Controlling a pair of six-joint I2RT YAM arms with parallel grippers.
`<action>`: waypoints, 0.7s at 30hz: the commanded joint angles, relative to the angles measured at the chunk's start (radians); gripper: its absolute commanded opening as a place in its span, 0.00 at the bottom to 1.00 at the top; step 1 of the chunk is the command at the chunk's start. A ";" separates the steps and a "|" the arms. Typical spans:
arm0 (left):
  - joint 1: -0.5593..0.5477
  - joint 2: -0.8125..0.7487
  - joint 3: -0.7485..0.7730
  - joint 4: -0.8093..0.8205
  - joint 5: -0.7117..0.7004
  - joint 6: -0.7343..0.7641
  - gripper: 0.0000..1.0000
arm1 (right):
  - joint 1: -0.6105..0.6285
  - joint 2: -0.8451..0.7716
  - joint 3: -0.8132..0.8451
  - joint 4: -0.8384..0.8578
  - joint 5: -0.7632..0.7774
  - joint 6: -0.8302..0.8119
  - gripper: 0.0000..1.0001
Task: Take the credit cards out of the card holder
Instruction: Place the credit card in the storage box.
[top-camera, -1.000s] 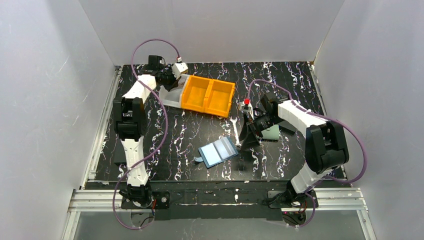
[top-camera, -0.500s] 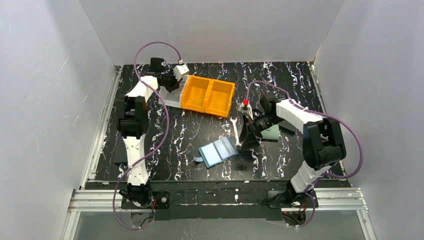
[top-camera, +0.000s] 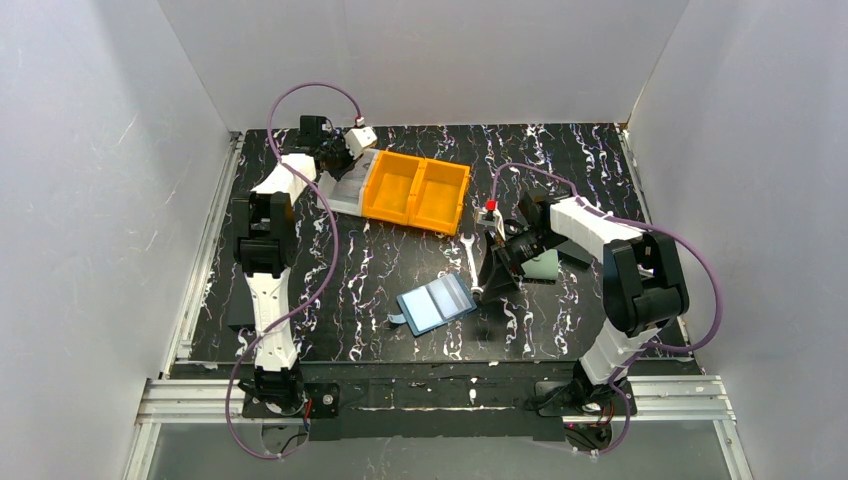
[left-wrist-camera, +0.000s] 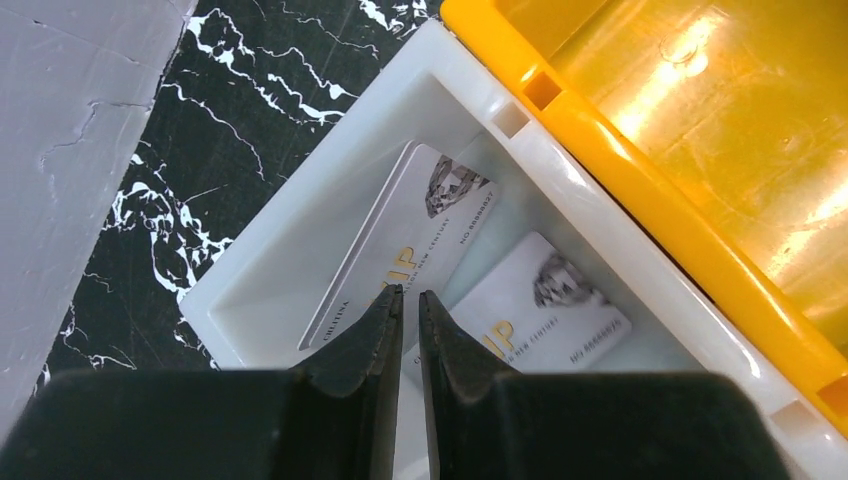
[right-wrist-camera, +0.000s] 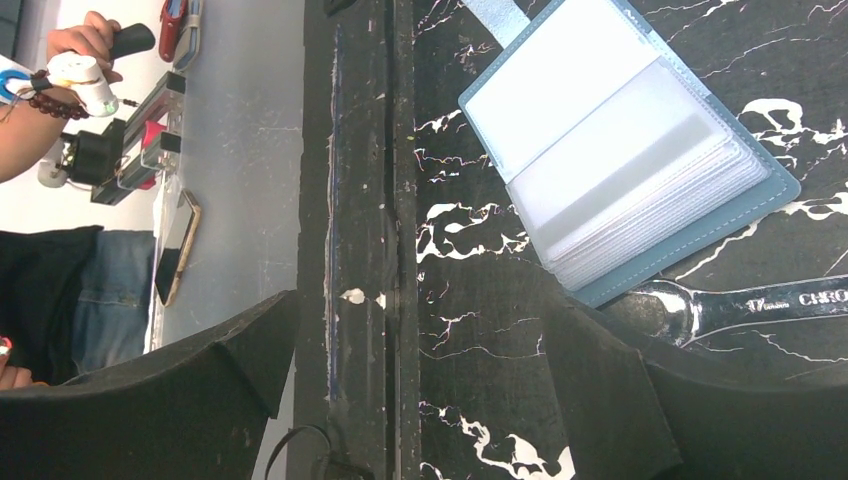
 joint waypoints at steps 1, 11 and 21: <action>0.005 -0.029 -0.006 0.021 0.007 0.008 0.12 | -0.002 0.012 0.037 -0.026 -0.027 -0.027 0.98; 0.005 -0.198 -0.165 0.166 0.005 -0.217 0.27 | -0.002 0.015 0.045 -0.040 -0.014 -0.042 0.98; 0.007 -0.600 -0.470 0.279 0.020 -0.619 0.62 | -0.010 -0.019 0.048 -0.035 0.073 -0.074 0.98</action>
